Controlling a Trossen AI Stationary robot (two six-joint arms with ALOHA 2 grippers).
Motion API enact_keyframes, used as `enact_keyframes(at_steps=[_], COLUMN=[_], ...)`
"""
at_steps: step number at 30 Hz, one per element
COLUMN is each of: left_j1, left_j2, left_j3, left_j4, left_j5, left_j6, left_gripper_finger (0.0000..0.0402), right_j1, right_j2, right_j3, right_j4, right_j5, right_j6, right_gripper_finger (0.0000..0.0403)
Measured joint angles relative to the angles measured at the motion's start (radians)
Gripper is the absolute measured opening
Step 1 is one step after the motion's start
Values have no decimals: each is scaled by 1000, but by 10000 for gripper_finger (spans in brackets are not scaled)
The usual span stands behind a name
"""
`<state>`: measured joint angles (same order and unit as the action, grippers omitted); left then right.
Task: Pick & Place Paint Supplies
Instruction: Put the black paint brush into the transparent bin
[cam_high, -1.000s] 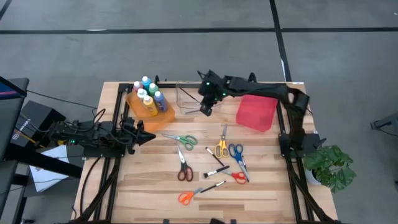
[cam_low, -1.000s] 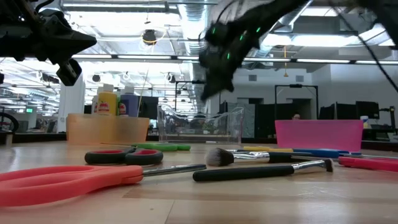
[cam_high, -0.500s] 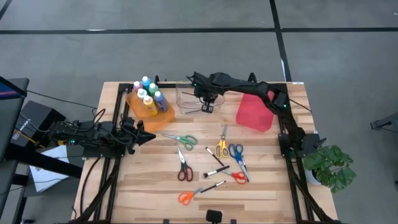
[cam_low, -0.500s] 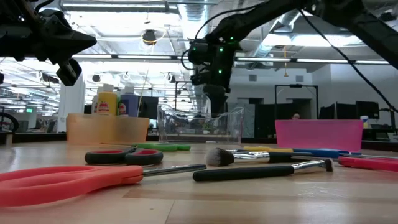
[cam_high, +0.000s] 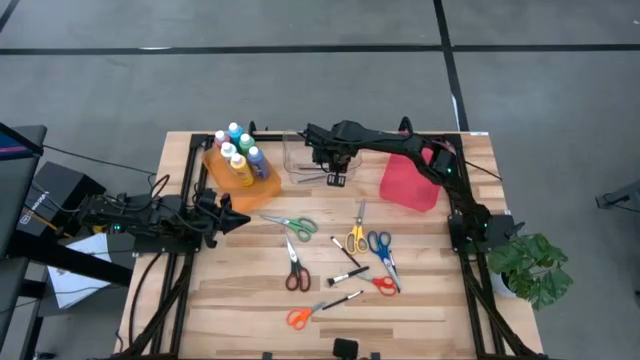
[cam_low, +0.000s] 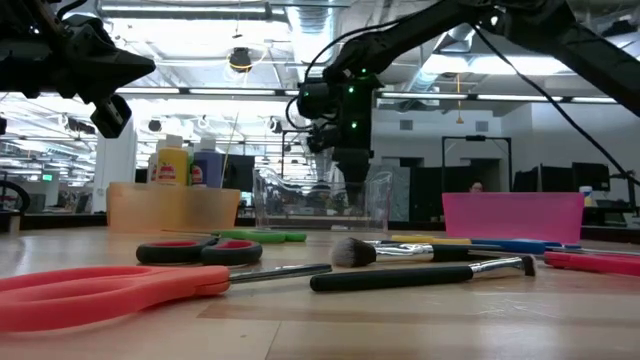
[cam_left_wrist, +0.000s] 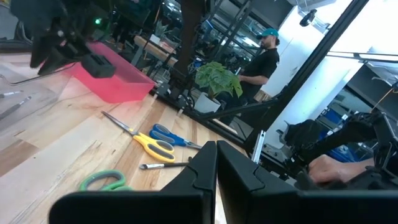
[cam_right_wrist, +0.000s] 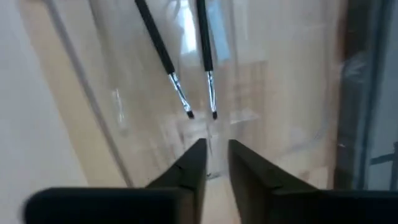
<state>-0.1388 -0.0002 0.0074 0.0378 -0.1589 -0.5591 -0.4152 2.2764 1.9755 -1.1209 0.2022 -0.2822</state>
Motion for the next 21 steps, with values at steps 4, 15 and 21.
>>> enact_keyframes(at_steps=[4,15,21], left_j1=[0,0,0], left_j2=[0,0,0], left_j3=[0,0,0], left_j4=[0,0,0], left_j5=[0,0,0], left_j6=[0,0,0], left_gripper_finger=[6,5,5], right_j1=[-9,120,302], right_j2=[-26,-359,-353], right_j3=[-1,0,1], right_j4=[-20,-136,-239], right_j5=[-23,-71,2], right_j6=[38,466,702], right_gripper_finger=[140,199,195])
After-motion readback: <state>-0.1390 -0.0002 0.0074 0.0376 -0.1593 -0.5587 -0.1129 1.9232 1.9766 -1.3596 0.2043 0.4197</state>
